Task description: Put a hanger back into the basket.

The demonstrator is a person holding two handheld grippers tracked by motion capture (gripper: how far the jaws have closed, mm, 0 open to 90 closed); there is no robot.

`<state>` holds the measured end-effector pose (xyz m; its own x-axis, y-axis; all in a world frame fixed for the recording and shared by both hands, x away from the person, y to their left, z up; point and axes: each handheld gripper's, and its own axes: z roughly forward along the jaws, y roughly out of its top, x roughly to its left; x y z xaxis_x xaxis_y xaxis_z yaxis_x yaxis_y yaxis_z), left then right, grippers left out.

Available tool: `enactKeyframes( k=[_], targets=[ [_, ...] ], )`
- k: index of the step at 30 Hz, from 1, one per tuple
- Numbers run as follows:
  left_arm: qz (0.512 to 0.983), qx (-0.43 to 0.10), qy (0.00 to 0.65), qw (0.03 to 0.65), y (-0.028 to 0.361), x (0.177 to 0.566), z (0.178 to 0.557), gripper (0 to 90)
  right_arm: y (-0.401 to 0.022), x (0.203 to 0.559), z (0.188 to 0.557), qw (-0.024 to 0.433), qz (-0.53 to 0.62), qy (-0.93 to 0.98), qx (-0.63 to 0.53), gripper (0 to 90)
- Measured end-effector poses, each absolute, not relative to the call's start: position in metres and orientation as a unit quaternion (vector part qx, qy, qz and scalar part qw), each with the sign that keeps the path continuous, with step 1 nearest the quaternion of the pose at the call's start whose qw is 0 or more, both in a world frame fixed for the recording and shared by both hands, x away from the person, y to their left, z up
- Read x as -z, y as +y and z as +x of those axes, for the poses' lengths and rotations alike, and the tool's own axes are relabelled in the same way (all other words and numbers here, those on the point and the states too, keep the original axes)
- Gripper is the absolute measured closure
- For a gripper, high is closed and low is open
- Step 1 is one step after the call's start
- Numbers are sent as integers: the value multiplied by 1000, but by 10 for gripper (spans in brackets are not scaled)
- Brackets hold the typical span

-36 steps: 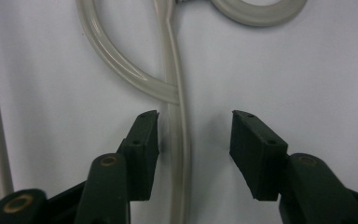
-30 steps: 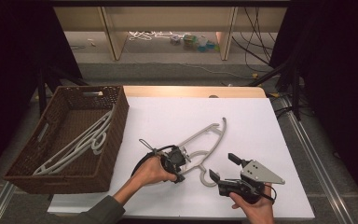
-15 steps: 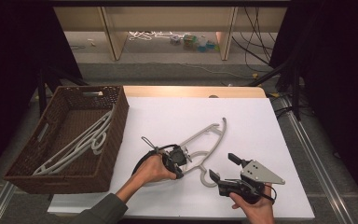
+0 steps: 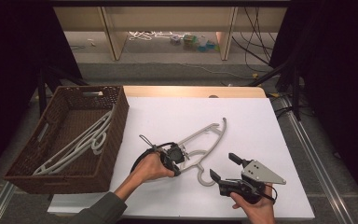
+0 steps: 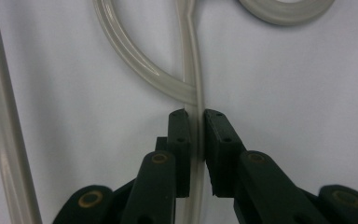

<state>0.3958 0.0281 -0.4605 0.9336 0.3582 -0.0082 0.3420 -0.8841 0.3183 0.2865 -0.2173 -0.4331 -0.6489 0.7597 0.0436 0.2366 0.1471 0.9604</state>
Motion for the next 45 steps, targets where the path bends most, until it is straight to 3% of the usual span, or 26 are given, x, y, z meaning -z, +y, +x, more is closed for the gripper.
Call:
enactKeyframes(
  k=[16, 34, 45],
  targets=[
    [973, -42, 158, 160, 26, 461, 392, 816, -216, 434, 286, 239, 349, 719, -552, 158],
    [931, -33, 229, 284, 53, 433, 404, 818, -218, 433, 287, 245, 348, 714, -556, 158],
    [915, -36, 248, 317, 71, 416, 409, 818, -219, 432, 286, 246, 350, 712, -556, 158]
  ],
)
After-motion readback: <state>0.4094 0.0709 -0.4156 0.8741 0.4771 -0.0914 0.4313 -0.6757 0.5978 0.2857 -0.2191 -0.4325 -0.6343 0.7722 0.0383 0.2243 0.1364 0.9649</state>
